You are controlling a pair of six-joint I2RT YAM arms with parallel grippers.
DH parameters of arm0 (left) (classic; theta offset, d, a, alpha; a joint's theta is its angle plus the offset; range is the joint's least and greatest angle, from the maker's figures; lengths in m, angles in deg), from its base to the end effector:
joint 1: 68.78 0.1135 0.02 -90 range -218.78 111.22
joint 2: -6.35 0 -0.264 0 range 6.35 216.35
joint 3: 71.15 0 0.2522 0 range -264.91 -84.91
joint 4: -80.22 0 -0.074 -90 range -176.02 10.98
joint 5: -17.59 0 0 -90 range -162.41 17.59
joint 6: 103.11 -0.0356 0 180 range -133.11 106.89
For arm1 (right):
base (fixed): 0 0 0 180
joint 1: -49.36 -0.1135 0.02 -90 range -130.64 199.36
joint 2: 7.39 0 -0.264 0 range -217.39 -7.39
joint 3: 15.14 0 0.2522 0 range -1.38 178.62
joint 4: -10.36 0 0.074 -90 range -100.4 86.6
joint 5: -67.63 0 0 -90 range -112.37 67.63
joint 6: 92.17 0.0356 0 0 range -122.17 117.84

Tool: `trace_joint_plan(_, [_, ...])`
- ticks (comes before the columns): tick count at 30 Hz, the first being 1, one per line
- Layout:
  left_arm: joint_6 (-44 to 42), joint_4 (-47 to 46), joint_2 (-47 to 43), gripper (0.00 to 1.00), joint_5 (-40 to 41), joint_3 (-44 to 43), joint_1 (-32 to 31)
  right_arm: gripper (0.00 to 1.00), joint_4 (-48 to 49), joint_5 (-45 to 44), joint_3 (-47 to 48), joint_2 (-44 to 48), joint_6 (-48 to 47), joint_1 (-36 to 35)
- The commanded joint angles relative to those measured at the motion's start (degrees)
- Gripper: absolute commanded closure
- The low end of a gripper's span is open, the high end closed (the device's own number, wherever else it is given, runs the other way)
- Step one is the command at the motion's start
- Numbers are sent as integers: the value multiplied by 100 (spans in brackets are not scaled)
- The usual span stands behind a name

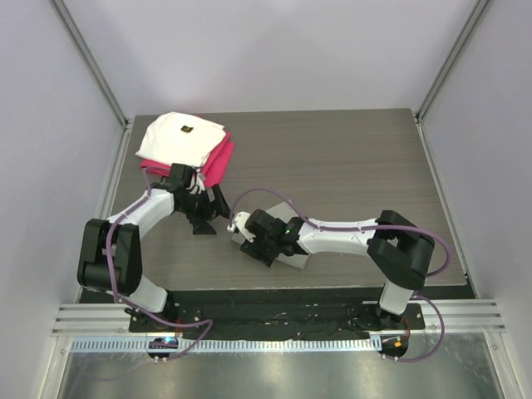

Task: Fold the napkin, place the utensils inside, and roll it up
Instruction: Roll the napkin with the utensil

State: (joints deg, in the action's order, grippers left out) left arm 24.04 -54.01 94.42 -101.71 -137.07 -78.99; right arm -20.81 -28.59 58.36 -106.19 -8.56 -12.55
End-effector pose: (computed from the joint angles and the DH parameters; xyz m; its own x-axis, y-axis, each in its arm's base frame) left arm 0.2766 -0.0675 0.1849 -0.9296 -0.3677 -0.0257 -0.2832 0.7573 -0.5885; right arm 0.1676 0.3059 0.1754 -0.2956 -0.7888 -0.5389 -0.8872 0.4358 -0.1512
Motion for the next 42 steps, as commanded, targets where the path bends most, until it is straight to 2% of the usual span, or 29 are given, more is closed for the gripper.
trace_joint_plan(1, [-67,86,-335,10,12,118,55,39,176,164,37,-191,6,12])
trace_joint_plan(10, [-225,139,-545,10,-58,198,117,48,-96,1535,160,-631,305,504])
trace_joint_plan(14, [-243,165,-694,10,-85,268,134,60,-429,2044,327,-868,235,592])
trace_joint_plan(18, [-287,148,-870,10,-163,382,152,63,-807,3265,634,-1070,349,881])
trace_joint_plan(19, [-313,130,-906,10,-173,408,160,64,-869,3807,765,-1132,384,952])
trace_joint_plan(25, [-348,113,-1196,10,-199,663,160,65,-1124,5093,1258,-1466,630,1365])
trace_joint_plan(29, [-348,104,-1310,11,-234,839,160,65,-1352,5516,1610,-1887,903,1620])
trace_joint_plan(35, [-366,-247,-1258,13,-691,1173,160,64,-1599,6228,2067,-2528,1026,1945])
trace_joint_plan(42, [-287,-581,-977,19,-718,1314,160,64,-1722,6413,2462,-3162,1026,2209])
